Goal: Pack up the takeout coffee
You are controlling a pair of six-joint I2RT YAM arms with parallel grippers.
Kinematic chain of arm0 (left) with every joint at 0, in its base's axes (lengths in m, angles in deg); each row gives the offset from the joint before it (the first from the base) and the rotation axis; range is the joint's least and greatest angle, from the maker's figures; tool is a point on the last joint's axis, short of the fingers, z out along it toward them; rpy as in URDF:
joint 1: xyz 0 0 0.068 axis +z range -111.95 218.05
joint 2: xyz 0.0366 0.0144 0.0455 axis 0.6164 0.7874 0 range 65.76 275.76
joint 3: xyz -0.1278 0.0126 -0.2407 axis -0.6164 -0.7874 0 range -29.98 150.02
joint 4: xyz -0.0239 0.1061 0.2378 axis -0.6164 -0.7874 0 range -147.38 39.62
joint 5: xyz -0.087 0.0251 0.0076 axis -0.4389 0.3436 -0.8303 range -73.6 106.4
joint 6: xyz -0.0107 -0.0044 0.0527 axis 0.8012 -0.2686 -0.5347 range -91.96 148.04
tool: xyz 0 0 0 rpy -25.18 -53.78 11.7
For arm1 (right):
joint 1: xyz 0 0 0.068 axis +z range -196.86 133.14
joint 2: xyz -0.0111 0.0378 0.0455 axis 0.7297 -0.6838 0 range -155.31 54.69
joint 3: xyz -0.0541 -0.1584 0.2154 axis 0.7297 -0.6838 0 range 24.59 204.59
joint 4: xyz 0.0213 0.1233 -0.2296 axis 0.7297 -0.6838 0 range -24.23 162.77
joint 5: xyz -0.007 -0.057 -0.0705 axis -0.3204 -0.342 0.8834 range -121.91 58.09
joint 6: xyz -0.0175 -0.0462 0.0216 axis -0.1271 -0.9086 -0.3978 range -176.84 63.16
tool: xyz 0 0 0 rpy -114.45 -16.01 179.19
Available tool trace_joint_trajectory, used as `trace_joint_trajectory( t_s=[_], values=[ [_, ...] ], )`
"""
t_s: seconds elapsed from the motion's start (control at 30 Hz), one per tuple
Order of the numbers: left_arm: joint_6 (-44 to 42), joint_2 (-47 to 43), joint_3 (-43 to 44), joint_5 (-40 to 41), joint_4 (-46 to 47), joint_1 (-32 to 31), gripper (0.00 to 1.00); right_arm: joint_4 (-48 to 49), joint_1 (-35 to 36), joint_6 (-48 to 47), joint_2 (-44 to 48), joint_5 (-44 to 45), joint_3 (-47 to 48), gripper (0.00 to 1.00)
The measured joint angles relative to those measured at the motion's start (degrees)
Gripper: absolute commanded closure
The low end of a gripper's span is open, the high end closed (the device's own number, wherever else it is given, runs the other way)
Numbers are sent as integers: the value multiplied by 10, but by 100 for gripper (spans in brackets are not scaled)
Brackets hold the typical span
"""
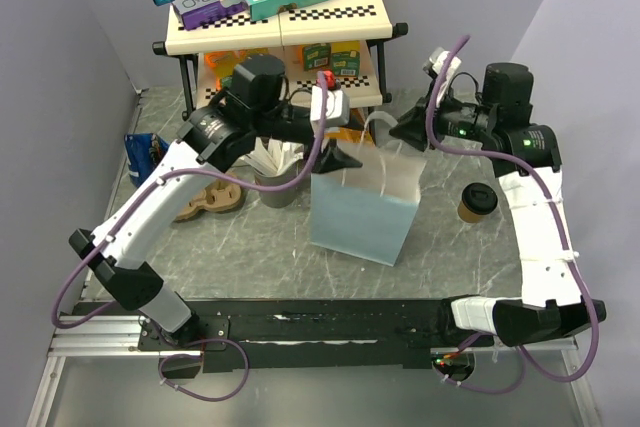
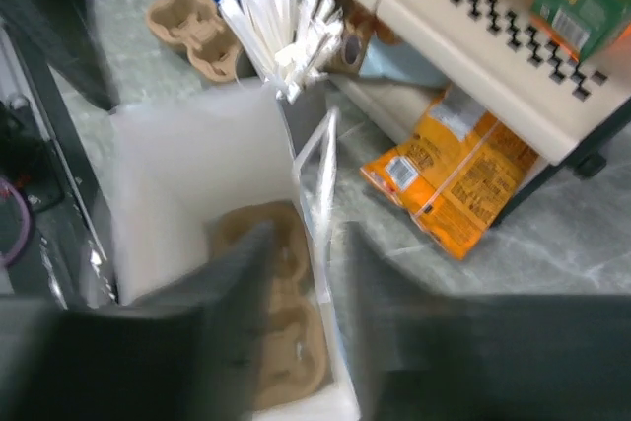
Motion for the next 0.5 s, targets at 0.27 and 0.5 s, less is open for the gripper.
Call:
trace_joint_trajectory(
  t_s=[0.27, 0.5],
  values=[
    [-3, 1, -72, 41, -11, 0, 1, -13, 0, 0, -3, 48, -33, 2],
    [14, -14, -23, 53, 3, 0, 1, -34, -28, -6, 37, 49, -12, 3]
  ],
)
